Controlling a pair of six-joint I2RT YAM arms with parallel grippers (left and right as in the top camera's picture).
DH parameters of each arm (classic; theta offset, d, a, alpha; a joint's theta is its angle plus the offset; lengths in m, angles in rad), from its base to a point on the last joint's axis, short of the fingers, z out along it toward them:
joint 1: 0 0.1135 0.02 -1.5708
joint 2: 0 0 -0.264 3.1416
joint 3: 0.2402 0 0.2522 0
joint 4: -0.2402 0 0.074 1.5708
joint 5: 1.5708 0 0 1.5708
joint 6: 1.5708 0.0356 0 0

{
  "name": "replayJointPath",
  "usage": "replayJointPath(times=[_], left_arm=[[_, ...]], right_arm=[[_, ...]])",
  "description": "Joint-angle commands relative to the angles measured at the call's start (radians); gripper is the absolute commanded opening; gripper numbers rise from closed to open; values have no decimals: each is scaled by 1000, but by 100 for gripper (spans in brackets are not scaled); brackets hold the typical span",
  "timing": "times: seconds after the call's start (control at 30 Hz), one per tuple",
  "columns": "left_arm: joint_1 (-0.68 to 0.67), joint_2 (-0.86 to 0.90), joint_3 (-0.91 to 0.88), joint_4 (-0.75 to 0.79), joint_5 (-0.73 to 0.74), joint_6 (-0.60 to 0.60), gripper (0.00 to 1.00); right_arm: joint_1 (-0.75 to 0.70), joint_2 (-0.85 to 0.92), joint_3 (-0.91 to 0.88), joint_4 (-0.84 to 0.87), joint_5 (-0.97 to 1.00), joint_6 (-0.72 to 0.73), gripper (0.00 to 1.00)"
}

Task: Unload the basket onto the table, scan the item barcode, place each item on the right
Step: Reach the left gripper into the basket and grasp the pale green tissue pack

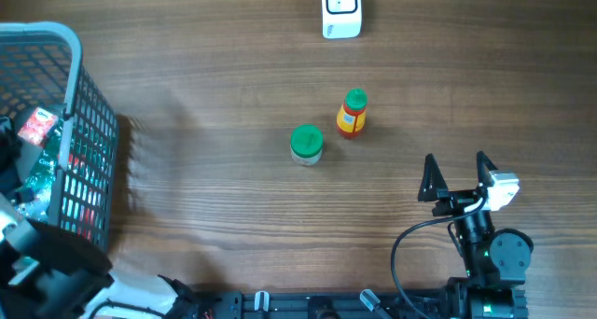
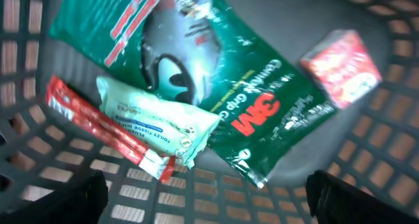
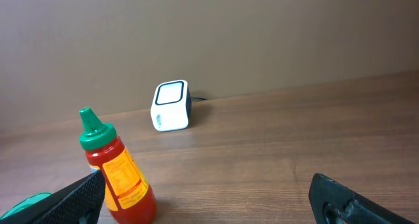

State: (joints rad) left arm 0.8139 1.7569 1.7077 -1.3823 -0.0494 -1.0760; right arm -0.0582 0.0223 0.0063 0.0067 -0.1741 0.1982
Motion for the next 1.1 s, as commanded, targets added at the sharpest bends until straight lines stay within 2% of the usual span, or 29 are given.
replayJointPath(times=[0.0,0.13,0.17,0.23,0.33,0.43,0.47,0.5,0.57,0.6,0.7,0.8,0.9,1.07], left_arm=[[5,34,-66,-2,13,-275,100],[4,37,-185,29,-1,-514,100],[4,37,-222,58,-1,-541,100],[4,37,-296,146,0,-541,96],[4,38,-401,277,1,-541,80],[2,39,-474,391,24,-541,78],[2,39,-498,424,35,-540,74],[2,39,-515,444,42,-541,66],[2,39,-534,453,42,-540,56],[2,39,-542,453,42,-526,46],[2,39,-550,418,42,-525,4],[2,33,-548,404,42,-506,4],[2,-2,-504,409,42,-399,4],[2,-114,-330,410,-5,-240,4]], right_arm=[[-7,1,-1,3,18,12,100],[-7,1,-1,3,18,12,100],[-7,1,-1,3,18,12,100],[-7,1,-1,3,18,12,100],[-7,1,-1,3,18,12,100],[-7,1,-1,3,18,12,100],[-7,1,-1,3,18,12,100],[-7,1,-1,3,18,12,100],[-7,1,-1,3,18,12,100],[-7,1,-1,3,18,12,100],[-7,1,-1,3,18,12,100],[-7,1,-1,3,18,12,100],[-7,1,-1,3,18,12,100],[-7,1,-1,3,18,12,100]])
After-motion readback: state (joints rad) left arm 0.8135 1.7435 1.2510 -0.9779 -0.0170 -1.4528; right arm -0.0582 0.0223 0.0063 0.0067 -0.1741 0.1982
